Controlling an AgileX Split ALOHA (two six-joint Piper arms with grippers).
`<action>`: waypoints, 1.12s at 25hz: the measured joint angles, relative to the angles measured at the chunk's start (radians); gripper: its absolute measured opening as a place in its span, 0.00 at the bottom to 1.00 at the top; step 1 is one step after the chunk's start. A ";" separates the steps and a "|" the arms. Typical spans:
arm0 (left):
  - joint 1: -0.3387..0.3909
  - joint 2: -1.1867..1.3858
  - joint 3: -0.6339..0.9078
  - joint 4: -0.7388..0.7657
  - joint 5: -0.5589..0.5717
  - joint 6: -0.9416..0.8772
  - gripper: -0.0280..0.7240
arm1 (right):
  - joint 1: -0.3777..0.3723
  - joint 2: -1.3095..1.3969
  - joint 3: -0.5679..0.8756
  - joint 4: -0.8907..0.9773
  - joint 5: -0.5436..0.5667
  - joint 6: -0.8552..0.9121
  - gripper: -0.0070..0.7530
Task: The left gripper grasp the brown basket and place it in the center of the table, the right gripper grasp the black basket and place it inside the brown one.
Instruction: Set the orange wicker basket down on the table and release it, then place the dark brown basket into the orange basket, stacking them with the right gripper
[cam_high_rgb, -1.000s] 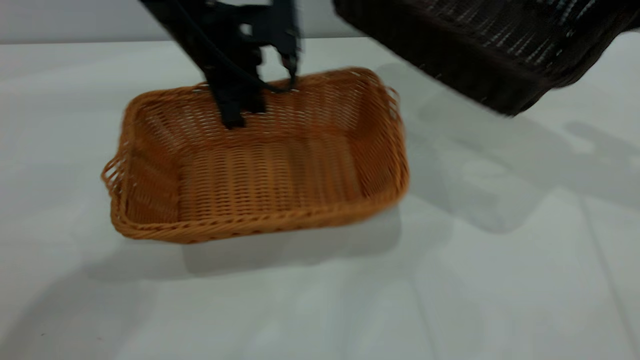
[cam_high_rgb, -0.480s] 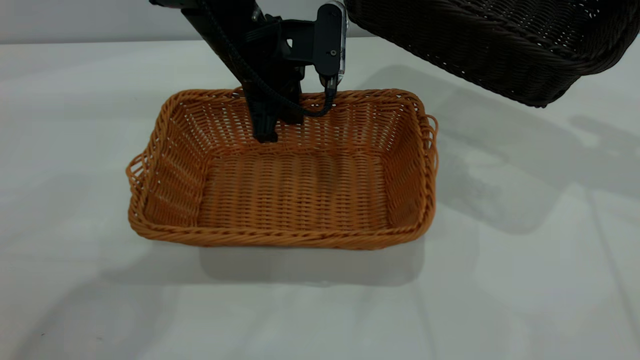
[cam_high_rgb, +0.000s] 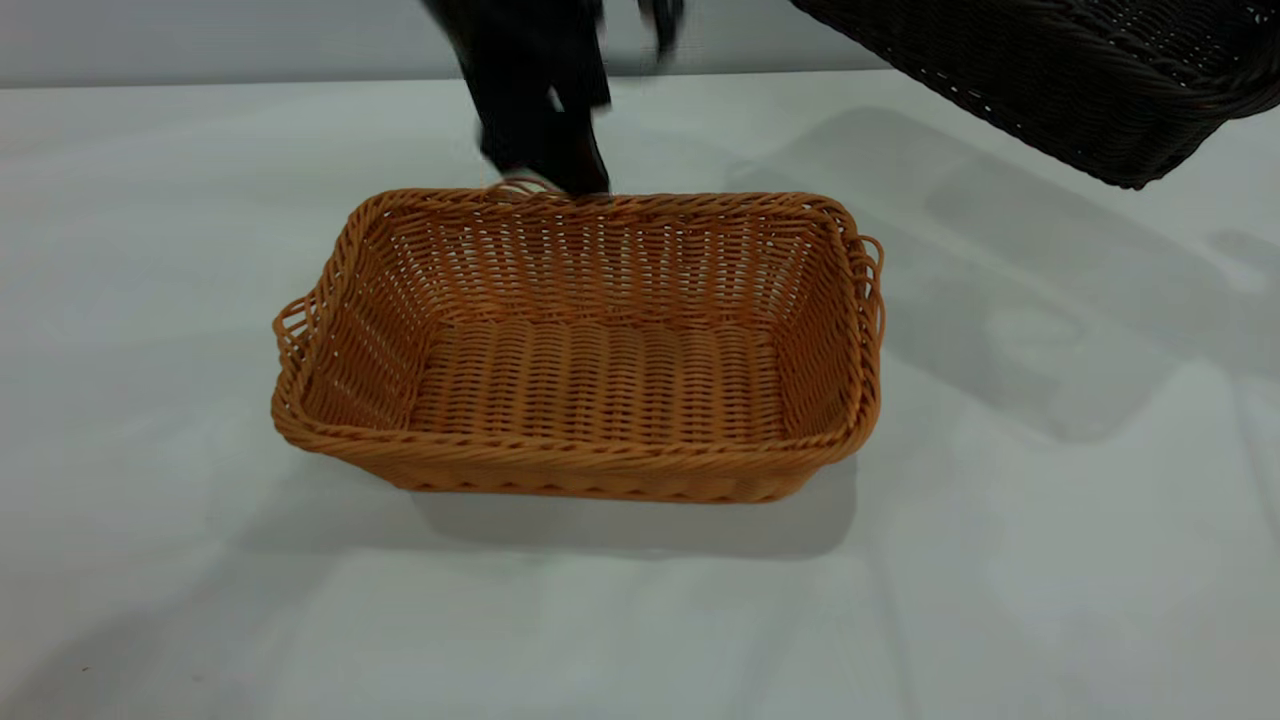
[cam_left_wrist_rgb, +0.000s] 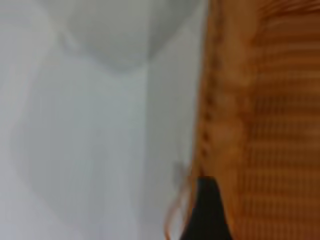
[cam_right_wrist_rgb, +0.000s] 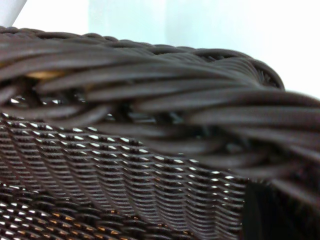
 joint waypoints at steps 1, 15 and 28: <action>0.000 -0.046 0.000 -0.001 0.065 0.001 0.71 | 0.008 0.000 0.000 -0.001 0.000 -0.007 0.11; 0.000 -0.474 0.001 -0.082 0.226 -0.003 0.69 | 0.502 0.181 -0.014 -0.001 0.011 -0.052 0.11; 0.000 -0.478 0.003 -0.082 0.241 -0.056 0.66 | 0.544 0.294 -0.110 -0.017 -0.011 -0.052 0.11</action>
